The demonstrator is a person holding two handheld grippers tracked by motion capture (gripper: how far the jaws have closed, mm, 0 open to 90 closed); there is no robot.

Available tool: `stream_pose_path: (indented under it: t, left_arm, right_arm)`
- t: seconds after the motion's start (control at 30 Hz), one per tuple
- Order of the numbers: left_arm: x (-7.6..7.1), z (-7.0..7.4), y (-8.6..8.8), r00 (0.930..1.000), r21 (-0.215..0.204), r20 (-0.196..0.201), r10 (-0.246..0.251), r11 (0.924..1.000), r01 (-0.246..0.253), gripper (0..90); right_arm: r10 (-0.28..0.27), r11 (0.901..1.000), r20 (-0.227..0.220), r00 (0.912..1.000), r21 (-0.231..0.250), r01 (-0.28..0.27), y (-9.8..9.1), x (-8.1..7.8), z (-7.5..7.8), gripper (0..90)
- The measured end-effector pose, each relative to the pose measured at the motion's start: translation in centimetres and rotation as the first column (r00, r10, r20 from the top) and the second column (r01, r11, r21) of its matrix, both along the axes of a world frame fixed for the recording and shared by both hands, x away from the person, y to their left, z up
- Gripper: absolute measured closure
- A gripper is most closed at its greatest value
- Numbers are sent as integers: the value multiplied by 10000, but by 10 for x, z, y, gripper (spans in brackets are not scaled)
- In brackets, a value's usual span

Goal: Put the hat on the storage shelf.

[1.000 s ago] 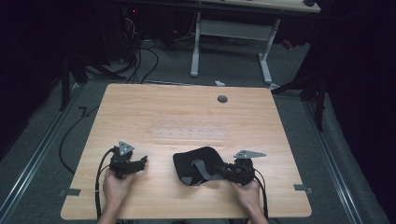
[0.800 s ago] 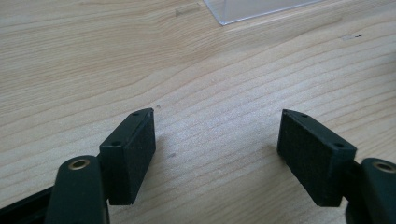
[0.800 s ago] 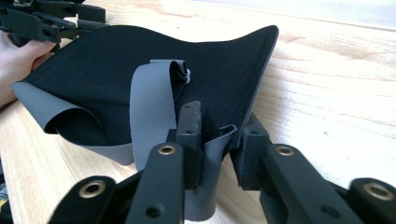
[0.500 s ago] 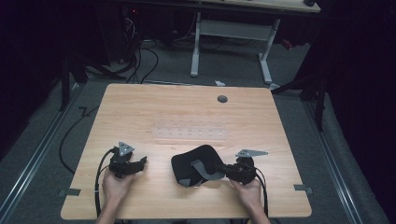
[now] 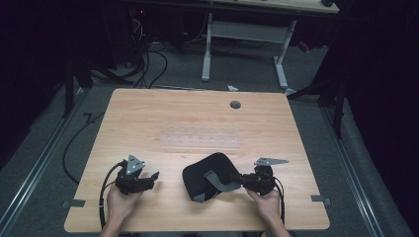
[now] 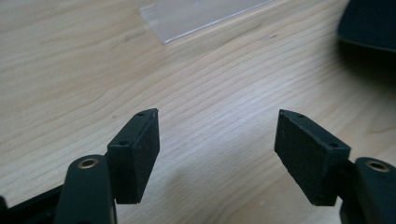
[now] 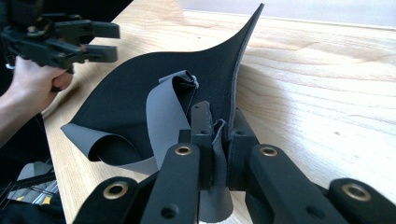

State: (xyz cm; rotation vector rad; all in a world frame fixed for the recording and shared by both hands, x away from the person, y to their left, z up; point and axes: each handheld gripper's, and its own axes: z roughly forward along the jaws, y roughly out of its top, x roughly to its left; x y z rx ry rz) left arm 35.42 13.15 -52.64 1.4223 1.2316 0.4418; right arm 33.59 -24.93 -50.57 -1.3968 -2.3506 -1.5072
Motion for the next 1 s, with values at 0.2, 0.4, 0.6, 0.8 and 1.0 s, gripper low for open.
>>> stream_pose_path:
  t: [0.2,0.4,0.6,0.8,1.0]
  left_arm:
    - [-18,16,-13,9945,52,565,-884,9961,882,299]
    - [-34,31,-29,9784,287,1209,-1675,9858,1652,284]
    - [-44,37,-44,9593,712,1597,-2331,9719,2243,266]
    - [-51,38,-54,9415,1078,1689,-2916,9550,2764,259]
    - [-53,41,-61,9287,1268,1908,-3180,9461,2980,237]
  right_arm:
    - [-62,9999,251,9997,-83,64,-4,-1,12,854]
    - [-33,10000,381,9993,40,31,-5,0,23,854]
    - [31,9993,338,9994,360,-43,-7,2,31,854]
    - [195,9979,146,9997,618,-203,-4,6,38,854]
    - [447,9972,-110,9989,607,-439,5,10,40,854]
